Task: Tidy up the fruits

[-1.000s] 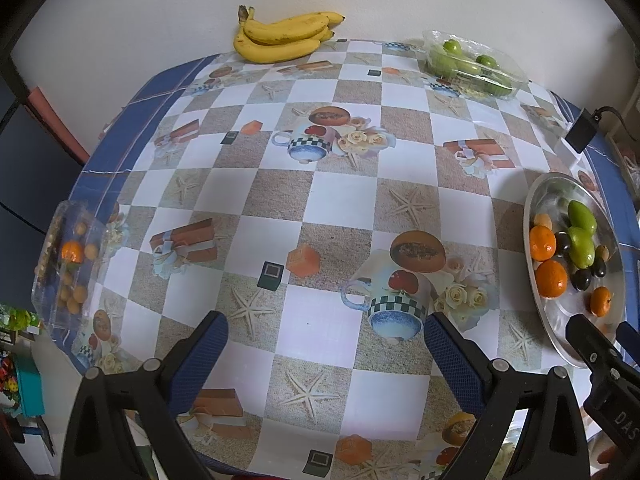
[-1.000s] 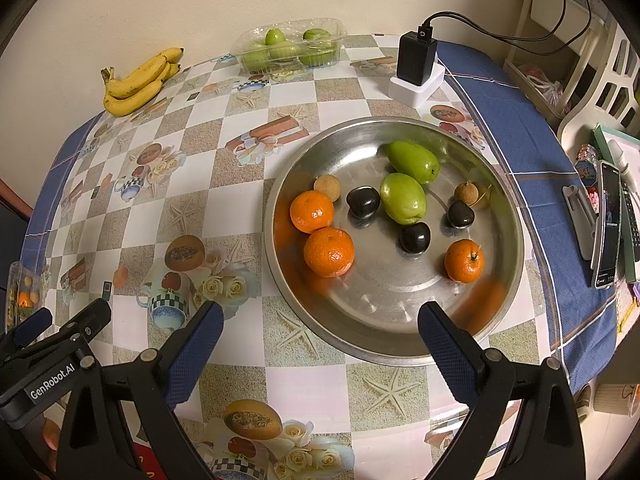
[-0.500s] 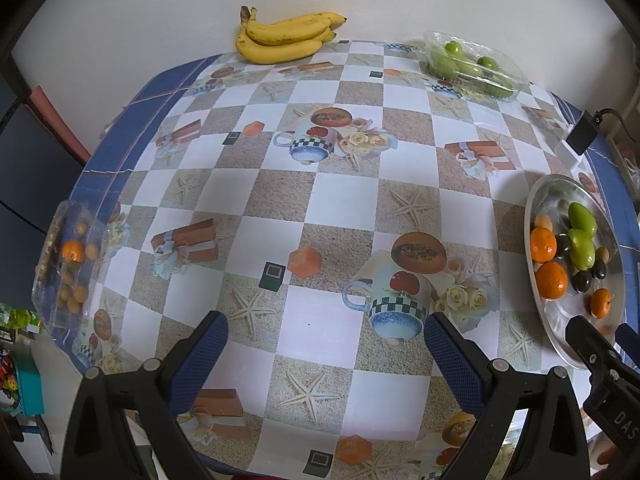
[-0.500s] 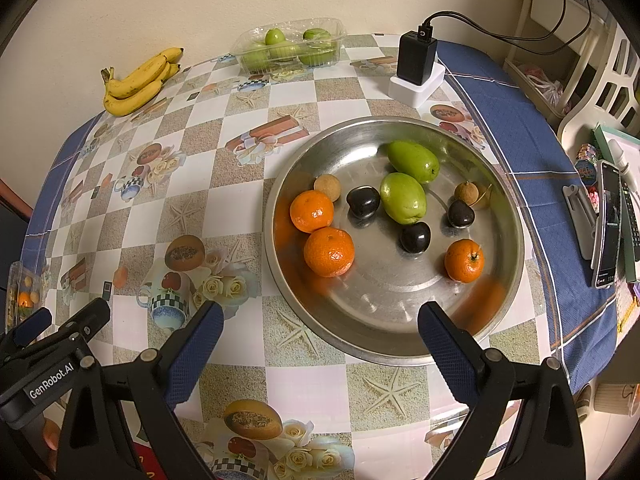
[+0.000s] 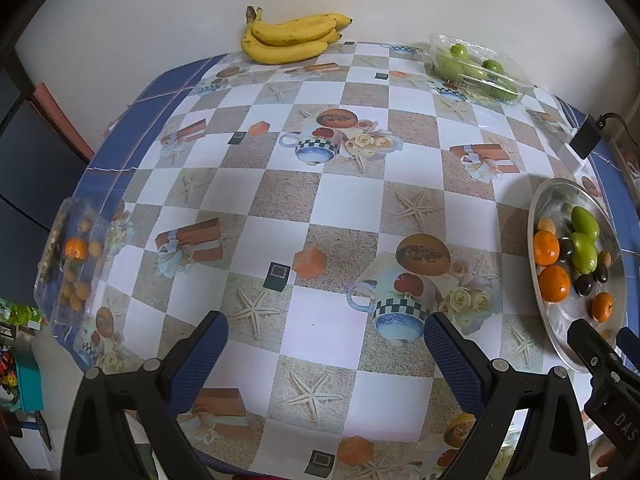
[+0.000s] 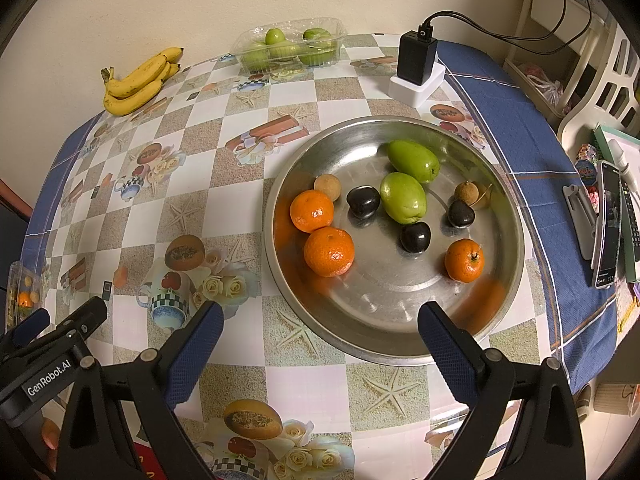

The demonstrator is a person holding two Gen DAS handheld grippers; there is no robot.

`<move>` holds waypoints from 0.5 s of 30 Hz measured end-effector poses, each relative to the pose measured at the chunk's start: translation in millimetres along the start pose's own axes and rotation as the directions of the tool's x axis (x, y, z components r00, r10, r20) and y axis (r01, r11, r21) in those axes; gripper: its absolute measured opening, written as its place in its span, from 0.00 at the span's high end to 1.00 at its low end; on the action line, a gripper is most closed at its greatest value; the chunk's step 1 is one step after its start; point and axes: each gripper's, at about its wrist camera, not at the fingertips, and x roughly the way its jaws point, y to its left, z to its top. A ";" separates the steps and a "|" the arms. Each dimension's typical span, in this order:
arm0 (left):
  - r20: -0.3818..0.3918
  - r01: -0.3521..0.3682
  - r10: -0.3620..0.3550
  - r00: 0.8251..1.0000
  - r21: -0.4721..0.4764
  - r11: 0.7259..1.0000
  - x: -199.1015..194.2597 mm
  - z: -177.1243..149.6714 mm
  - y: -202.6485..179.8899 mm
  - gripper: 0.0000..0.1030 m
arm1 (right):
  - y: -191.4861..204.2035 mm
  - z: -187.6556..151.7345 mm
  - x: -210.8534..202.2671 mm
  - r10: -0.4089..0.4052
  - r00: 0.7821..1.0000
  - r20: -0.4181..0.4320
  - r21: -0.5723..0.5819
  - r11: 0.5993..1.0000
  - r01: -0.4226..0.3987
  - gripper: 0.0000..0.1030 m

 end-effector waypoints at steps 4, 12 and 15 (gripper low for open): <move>0.000 -0.001 0.001 1.000 -0.004 1.000 0.2 0.2 0.6 0.03 | 0.1 0.1 0.0 0.000 1.000 0.000 0.000 1.000 0.000 0.05; 0.002 -0.004 0.004 1.000 -0.006 1.000 0.0 0.0 1.7 0.03 | 0.4 0.1 0.2 0.000 1.000 0.000 0.001 1.000 0.000 0.05; 0.002 -0.004 0.004 1.000 -0.008 1.000 -0.1 0.1 2.2 0.03 | 0.4 0.1 0.3 0.000 1.000 0.000 0.000 1.000 0.000 0.05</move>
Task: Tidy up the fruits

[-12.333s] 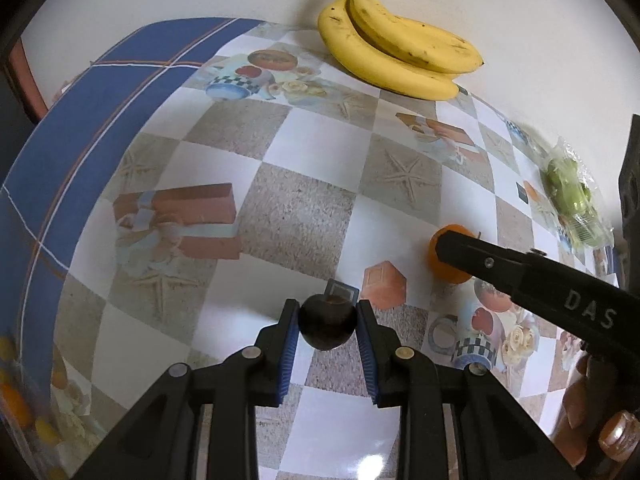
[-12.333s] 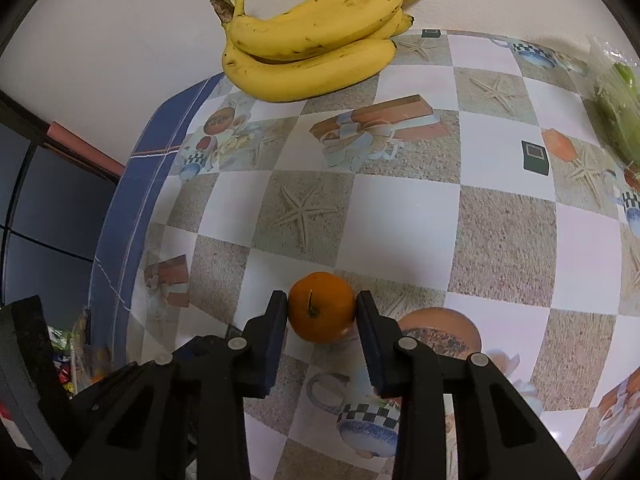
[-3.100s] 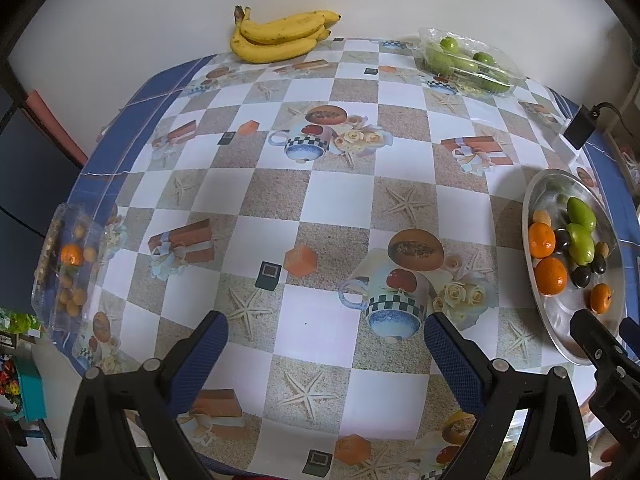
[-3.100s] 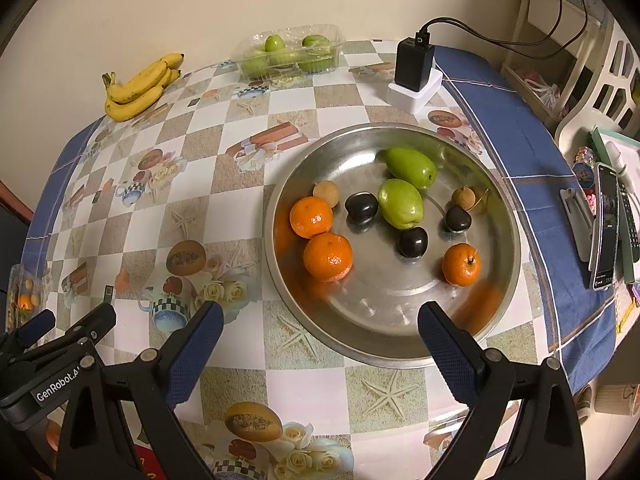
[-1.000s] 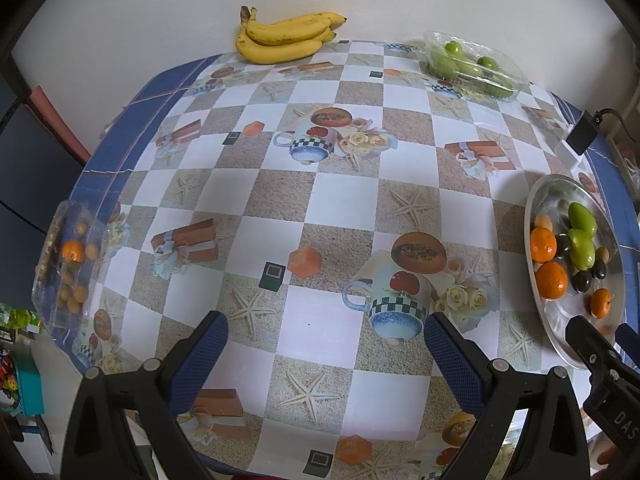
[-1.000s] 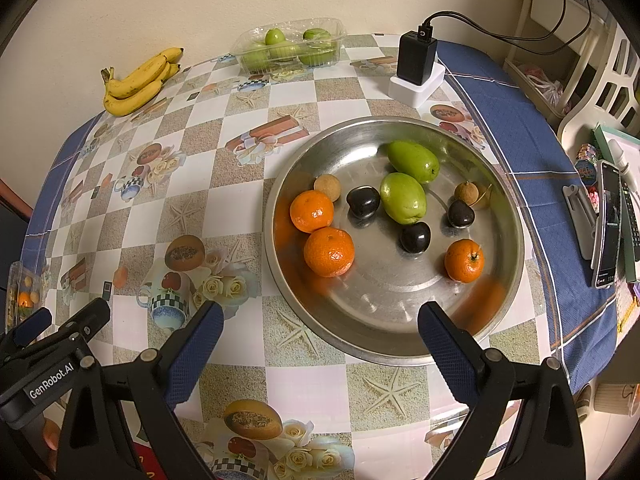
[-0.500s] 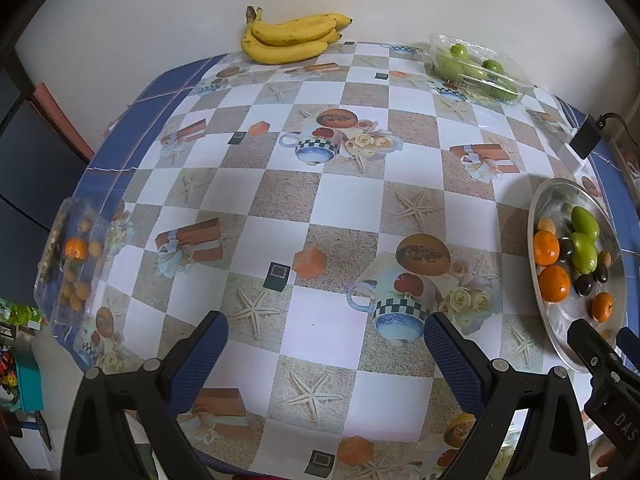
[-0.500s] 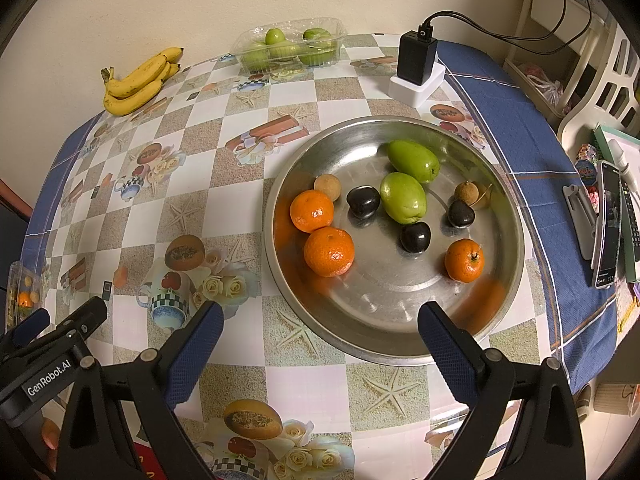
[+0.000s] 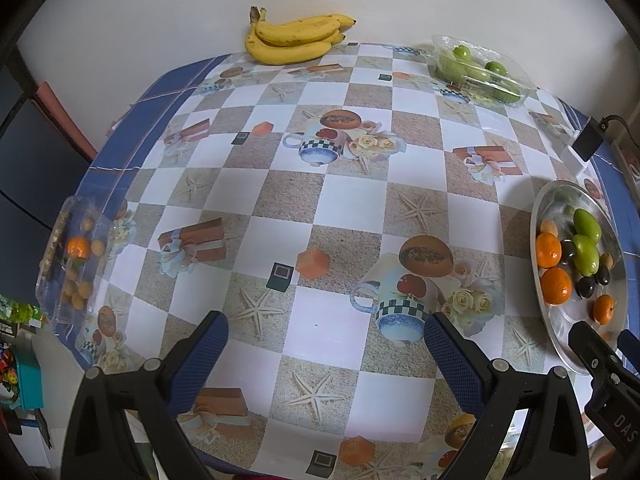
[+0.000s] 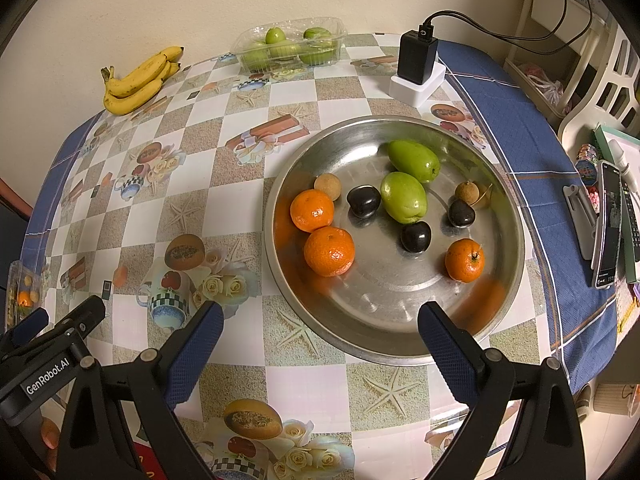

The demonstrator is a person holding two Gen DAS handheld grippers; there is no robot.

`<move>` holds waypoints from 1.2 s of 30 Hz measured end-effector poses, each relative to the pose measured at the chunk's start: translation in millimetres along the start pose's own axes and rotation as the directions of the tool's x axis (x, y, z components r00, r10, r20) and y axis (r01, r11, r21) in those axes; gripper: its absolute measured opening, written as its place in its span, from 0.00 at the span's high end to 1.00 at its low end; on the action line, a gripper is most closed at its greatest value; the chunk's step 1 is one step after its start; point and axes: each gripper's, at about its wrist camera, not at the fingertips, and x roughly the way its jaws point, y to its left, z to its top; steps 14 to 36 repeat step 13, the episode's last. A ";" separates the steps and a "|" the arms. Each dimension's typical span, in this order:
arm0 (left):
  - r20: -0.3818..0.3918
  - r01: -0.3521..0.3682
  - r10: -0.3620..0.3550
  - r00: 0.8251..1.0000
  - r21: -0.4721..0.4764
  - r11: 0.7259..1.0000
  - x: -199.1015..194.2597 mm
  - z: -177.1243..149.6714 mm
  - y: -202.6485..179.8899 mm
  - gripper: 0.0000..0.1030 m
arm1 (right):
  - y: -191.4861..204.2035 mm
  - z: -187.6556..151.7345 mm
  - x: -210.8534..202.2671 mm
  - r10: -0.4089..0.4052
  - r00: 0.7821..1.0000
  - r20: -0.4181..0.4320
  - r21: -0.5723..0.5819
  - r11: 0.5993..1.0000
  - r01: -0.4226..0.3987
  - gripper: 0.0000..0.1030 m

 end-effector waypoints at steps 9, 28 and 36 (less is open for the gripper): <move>0.001 -0.005 0.005 1.000 -0.009 1.000 -0.8 -0.3 0.5 0.03 | 0.1 0.1 0.0 0.000 1.000 0.000 -0.001 1.000 0.000 0.05; 0.003 -0.007 0.007 1.000 -0.013 1.000 -1.0 -0.1 2.0 0.03 | 0.3 -0.1 0.1 0.000 1.000 0.000 0.000 1.000 0.000 0.05; 0.003 -0.007 0.007 1.000 -0.013 1.000 -1.0 -0.1 2.0 0.03 | 0.3 -0.1 0.1 0.000 1.000 0.000 0.000 1.000 0.000 0.05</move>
